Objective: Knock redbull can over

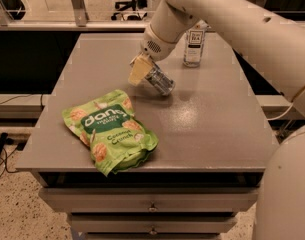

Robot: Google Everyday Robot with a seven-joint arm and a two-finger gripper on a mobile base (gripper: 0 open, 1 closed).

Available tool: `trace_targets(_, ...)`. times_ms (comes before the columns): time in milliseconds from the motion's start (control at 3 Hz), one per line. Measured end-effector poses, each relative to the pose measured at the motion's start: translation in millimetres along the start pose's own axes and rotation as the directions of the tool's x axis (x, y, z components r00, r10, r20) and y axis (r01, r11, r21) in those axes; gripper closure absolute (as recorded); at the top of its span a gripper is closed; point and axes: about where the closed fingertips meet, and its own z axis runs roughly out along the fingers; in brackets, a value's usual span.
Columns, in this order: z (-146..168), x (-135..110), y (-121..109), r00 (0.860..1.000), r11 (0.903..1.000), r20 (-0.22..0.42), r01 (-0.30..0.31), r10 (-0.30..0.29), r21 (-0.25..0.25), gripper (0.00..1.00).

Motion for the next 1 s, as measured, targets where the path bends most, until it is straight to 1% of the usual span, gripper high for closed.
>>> trace_targets(333,10.1,0.7,4.7,1.0,0.9998,-0.016,0.004,-0.004,-0.022,0.07)
trace_targets(667,11.2,1.0,8.8,1.0,0.9992,-0.002,0.0,0.0,-0.04,0.0)
trace_targets(1000,-2.2,3.4,14.8,0.996,0.9981,0.083,-0.02,0.025,-0.059,0.0)
